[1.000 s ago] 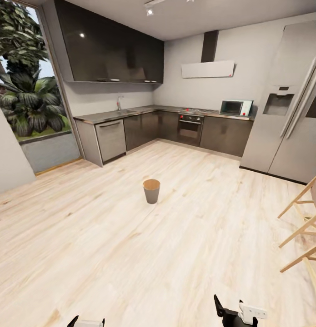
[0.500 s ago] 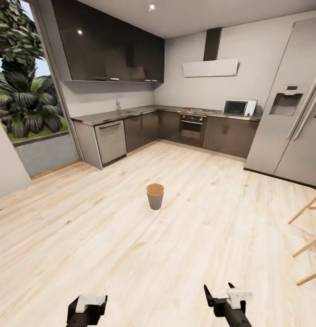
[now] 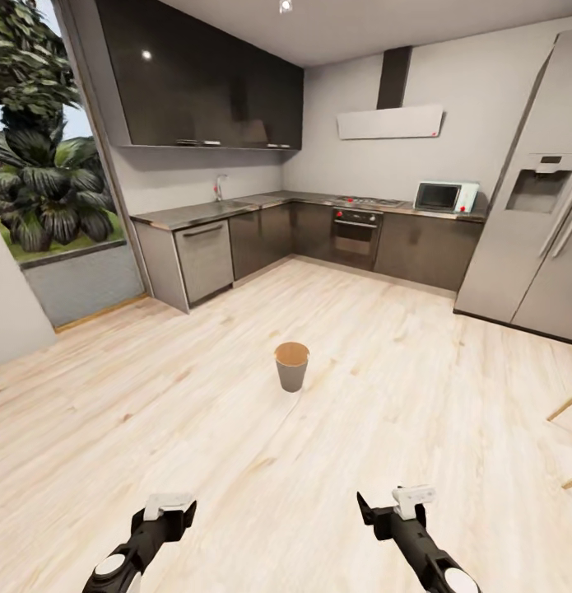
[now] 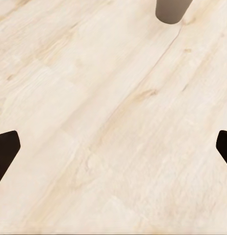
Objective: Put the three can of soda from the living room inside the tash can in the kitchen.
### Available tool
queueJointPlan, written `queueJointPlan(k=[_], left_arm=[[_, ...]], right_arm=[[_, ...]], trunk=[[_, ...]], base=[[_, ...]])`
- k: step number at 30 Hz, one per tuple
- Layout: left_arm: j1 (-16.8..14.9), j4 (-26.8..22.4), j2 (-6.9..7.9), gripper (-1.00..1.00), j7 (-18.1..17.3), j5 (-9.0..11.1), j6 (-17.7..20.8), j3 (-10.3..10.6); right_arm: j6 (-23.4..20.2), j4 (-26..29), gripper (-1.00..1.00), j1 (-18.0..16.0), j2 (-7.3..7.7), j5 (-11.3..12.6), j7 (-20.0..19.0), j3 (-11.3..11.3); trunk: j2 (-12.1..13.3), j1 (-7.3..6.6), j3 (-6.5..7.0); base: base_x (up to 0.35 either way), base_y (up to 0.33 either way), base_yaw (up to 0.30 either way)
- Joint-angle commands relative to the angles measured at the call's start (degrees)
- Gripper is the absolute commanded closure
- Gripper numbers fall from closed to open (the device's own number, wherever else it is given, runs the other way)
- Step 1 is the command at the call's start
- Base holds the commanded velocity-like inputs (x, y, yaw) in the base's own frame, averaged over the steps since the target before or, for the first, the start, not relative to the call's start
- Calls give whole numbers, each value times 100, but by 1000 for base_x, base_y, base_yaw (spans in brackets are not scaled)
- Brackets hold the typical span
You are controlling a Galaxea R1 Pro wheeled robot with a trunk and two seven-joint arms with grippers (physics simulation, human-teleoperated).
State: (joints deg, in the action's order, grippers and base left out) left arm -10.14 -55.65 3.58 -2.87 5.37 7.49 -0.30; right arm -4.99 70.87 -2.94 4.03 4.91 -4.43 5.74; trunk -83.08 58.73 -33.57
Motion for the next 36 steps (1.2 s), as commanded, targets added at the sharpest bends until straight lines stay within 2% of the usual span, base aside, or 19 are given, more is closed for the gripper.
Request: queueJointPlan(k=[1,4,7,12,14,24,32,36], left_arm=[[-10,102,6,-100,-1,4,-16,1],[-37,404,31,-100,-3,4,-158,6],[-43,481,35,-100,-3,-15,-274,13],[-48,555,37,-100,-3,-17,-453,23],[-49,561,37,-100,-3,-11,-471,22],[-49,573,37,-100,-3,-20,-508,30],[-49,619,37,-100,-3,-36,-726,30],[-49,860,37,-100,-3,-15,-759,30]], right_arm=[[9,-50,-100,-6,2,0,-1,-13],[17,-239,-100,-23,7,19,16,-66],[14,-311,-100,-25,12,38,-8,-146],[84,-594,-100,-29,11,35,-63,-510],[148,-644,-100,-30,11,36,-68,-546],[283,-790,-100,-31,-2,20,-75,-583],[294,-798,-100,-31,-7,19,-76,-566],[296,-803,-100,-31,-29,19,-68,-557]], trunk=[[0,0,0],[0,0,0],[0,0,0],[0,0,0],[0,0,0],[0,0,0],[0,0,0],[0,0,0]], base=[[277,199,0],[277,199,-26],[277,199,-130],[277,173,-209],[277,70,-235],[278,32,-211],[237,68,-38],[51,16,99]])
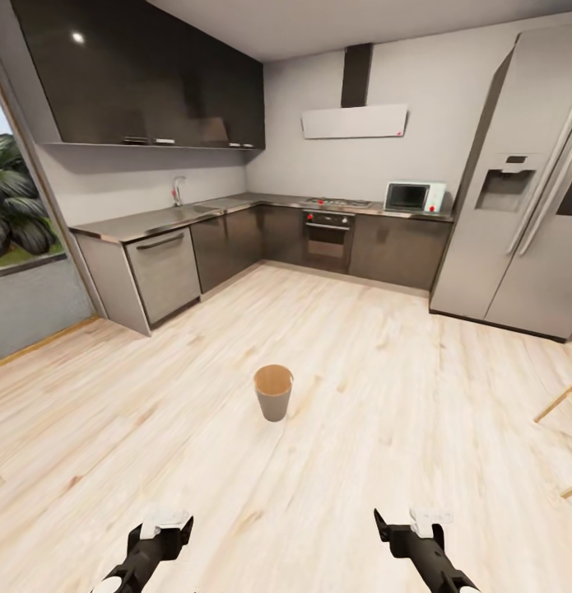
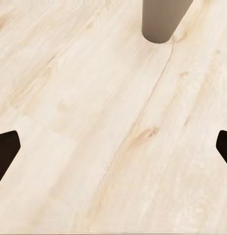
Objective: Put the three can of soda from the living room inside the tash can in the kitchen.
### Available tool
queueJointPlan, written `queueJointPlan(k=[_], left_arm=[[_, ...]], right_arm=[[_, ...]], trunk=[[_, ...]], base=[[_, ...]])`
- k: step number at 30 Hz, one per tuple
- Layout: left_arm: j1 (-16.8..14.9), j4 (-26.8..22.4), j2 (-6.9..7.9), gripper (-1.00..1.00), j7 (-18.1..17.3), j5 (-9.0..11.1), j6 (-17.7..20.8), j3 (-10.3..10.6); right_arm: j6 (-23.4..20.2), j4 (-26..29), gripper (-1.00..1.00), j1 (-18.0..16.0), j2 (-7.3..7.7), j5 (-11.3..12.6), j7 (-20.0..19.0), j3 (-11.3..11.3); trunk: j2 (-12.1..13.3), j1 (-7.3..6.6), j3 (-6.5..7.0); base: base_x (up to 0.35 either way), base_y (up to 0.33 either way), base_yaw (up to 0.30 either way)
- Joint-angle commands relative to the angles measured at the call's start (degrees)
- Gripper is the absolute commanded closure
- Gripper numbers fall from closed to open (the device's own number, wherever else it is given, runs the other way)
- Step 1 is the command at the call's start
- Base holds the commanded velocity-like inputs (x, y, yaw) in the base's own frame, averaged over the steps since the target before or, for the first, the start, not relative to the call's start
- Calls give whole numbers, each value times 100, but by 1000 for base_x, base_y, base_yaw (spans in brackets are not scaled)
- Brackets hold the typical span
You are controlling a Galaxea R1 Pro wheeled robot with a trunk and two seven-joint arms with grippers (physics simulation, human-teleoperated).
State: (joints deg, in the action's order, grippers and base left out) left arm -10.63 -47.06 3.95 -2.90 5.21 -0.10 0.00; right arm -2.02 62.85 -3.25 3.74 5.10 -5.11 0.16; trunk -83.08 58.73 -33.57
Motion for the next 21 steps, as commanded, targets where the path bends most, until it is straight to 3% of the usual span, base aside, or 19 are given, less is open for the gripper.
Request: queueJointPlan(k=[1,8,13,21], left_arm=[[0,15,0,-100,0,-4,-3,0],[0,35,0,-100,0,-10,-6,0],[0,32,0,-100,0,-11,-12,7],[0,35,0,-100,0,-17,-20,18]], right_arm=[[0,0,-100,0,-2,0,1,0],[-2,-2,-100,0,-11,0,1,1],[391,-175,-100,0,-24,0,5,1],[589,-242,-100,0,-28,5,29,-5]], trunk=[[0,0,0],[0,0,0],[0,0,0],[0,0,0]], base=[[10,3,212],[4,1,233],[0,0,245],[59,0,128]])
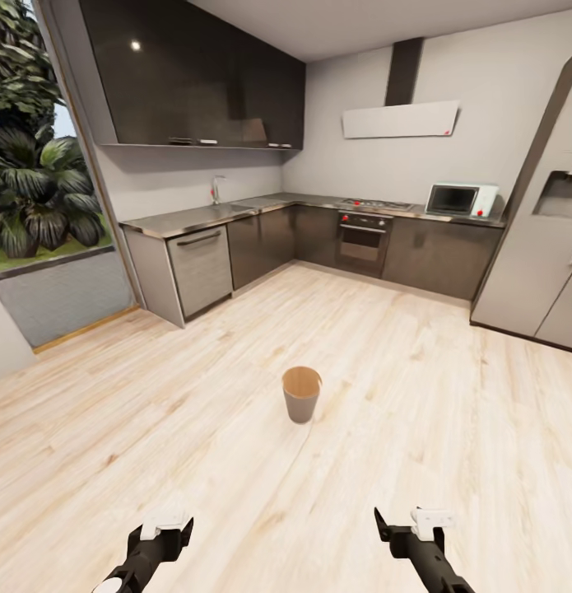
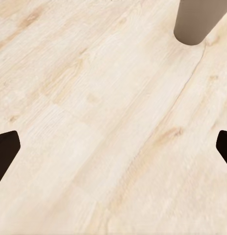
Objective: Put the three can of soda from the living room inside the tash can in the kitchen.
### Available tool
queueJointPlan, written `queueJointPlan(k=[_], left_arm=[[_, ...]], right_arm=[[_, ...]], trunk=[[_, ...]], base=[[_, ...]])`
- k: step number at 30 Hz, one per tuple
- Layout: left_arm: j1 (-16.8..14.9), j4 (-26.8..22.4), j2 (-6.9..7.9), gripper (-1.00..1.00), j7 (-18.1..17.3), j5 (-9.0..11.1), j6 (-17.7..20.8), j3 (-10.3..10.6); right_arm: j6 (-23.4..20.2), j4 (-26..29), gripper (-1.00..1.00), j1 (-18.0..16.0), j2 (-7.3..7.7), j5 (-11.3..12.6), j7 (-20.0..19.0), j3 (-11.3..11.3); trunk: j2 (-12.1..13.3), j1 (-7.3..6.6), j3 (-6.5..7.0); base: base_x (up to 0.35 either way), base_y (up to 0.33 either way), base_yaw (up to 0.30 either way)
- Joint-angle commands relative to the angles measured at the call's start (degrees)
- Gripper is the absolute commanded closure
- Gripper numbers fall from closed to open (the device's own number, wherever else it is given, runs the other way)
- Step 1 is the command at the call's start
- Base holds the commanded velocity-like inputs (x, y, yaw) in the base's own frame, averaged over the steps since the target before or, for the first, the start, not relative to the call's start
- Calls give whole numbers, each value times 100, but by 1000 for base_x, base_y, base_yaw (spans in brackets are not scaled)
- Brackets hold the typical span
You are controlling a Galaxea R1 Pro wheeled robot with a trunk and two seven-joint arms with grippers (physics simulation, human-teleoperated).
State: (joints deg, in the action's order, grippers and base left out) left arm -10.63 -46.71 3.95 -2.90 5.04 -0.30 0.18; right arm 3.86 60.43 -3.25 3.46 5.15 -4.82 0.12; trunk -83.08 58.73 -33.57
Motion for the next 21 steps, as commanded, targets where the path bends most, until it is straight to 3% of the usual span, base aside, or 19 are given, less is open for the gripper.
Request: queueJointPlan(k=[1,21], left_arm=[[0,2,0,-100,0,-3,-18,1],[0,6,-4,-100,0,-37,-64,22]], right_arm=[[16,-5,-100,0,0,1,3,-7],[43,-55,-100,0,9,-2,3,-7]], trunk=[[0,0,0],[0,0,0]], base=[[228,0,34],[314,0,4]])
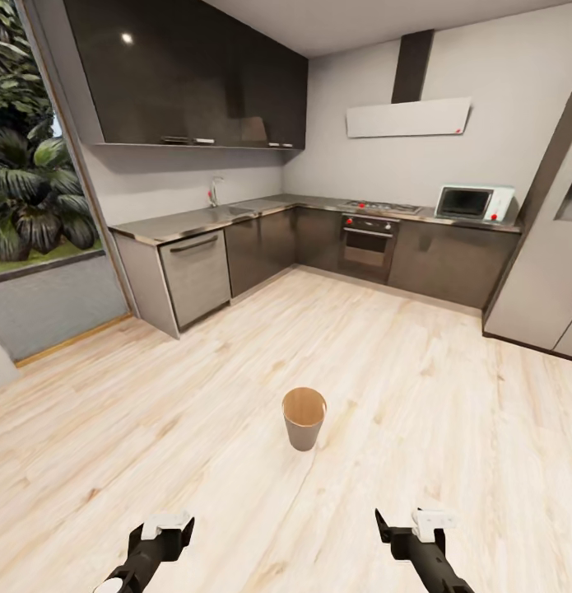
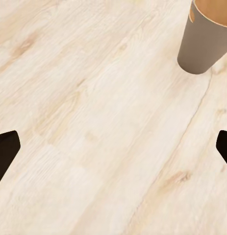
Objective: Put the three can of soda from the living room inside the tash can in the kitchen.
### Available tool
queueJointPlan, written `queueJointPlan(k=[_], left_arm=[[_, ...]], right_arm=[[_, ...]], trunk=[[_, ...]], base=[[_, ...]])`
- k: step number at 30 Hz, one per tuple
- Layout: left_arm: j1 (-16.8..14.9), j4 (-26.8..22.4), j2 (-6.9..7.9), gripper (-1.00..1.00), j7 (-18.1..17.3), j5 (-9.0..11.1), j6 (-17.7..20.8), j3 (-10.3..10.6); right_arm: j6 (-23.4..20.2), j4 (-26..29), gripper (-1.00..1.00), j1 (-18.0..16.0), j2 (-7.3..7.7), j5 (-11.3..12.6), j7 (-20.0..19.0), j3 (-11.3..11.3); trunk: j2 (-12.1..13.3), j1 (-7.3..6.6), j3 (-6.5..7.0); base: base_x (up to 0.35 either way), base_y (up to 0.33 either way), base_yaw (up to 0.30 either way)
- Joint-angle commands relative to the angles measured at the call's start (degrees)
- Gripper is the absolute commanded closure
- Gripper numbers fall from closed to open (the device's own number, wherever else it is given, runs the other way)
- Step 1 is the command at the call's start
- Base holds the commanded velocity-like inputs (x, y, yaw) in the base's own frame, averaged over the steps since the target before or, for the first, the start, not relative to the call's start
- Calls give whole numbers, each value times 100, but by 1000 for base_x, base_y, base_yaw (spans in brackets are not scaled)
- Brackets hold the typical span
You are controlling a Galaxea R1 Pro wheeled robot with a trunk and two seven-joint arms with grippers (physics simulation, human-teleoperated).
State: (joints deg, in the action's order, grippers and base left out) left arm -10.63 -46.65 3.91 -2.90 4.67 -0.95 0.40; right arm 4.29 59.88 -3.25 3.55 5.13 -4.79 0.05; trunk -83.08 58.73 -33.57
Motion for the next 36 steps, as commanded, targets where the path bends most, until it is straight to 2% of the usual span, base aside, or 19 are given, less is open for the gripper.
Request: queueJointPlan(k=[1,22,28,36], left_arm=[[0,3,-2,-100,0,0,-1,1],[0,16,-5,-100,2,-1,-11,12],[0,310,1,-100,7,11,-38,4],[0,424,1,-100,9,9,-138,4]], right_arm=[[0,-17,-100,0,-1,-2,2,5],[1,-166,-100,0,-12,-20,-25,43],[1,-182,-100,0,-13,-20,-30,47],[1,-192,-100,0,-20,-22,-31,104]], trunk=[[0,0,0],[0,0,0],[0,0,0],[0,0,0]], base=[[324,0,0],[324,0,0],[269,0,0],[201,0,0]])
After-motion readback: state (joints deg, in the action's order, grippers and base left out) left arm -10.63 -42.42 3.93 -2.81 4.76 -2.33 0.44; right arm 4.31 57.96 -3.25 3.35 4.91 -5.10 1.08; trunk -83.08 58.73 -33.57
